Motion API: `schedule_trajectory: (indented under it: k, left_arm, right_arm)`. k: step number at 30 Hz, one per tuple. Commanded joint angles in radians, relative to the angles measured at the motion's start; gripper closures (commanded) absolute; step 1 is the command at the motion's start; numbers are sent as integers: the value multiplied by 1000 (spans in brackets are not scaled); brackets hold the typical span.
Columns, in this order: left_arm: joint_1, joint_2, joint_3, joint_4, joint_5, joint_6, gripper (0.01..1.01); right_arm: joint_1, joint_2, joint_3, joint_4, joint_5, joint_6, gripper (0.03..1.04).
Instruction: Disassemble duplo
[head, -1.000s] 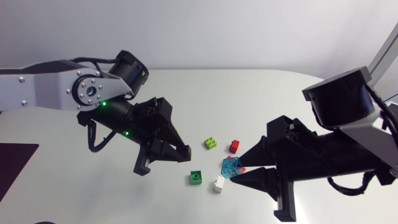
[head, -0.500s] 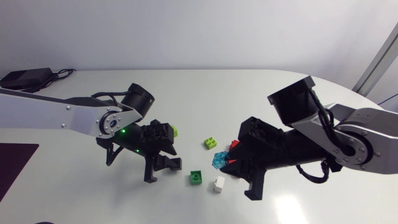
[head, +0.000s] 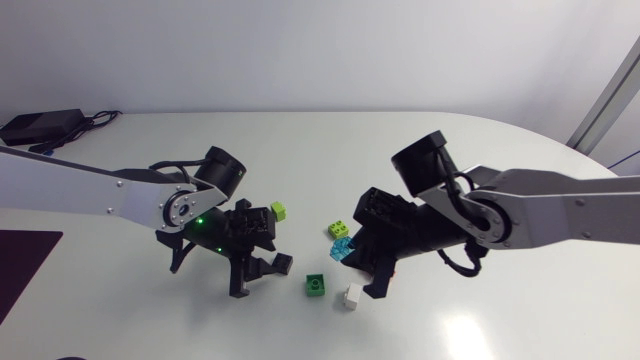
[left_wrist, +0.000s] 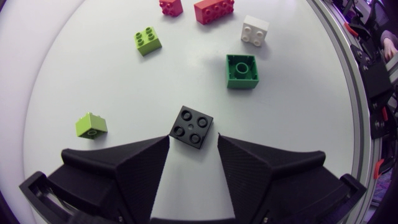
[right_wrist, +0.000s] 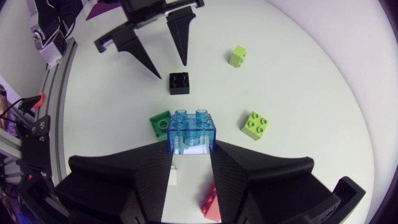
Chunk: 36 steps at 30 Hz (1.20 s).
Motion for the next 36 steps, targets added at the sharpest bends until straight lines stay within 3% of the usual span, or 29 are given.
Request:
schedule_trajectory:
  k: [1, 5, 13, 14, 17, 20, 27, 36]
  left_arm:
    - [9, -64, -27, 4, -5, -2, 256]
    - [20, -123, -33, 5, -5, -27, 130]
    - [30, -233, -59, 5, -5, -81, 69]
    - [29, -245, -64, 5, -5, -90, 64]
    - [29, -276, -78, 13, -26, -105, 52]
    - [30, -299, -81, 16, -37, -136, 52]
    - [29, -408, -95, 53, -114, -212, 51]
    - [-19, -578, -96, 59, -365, -346, 51]
  right_arm:
    - [-10, 93, 38, 32, 25, -24, 833]
    - [-13, 190, 65, 75, 66, -29, 830]
    - [-16, 313, 110, 94, 100, -27, 782]
    - [-15, 316, 110, 94, 100, -27, 703]
    - [-12, 319, 105, 94, 115, -27, 295]
    - [-12, 282, 93, 93, 125, -16, 57]
    - [-9, 76, 26, 90, 151, 27, 59]
    - [-21, -258, -60, 90, 324, 123, 62]
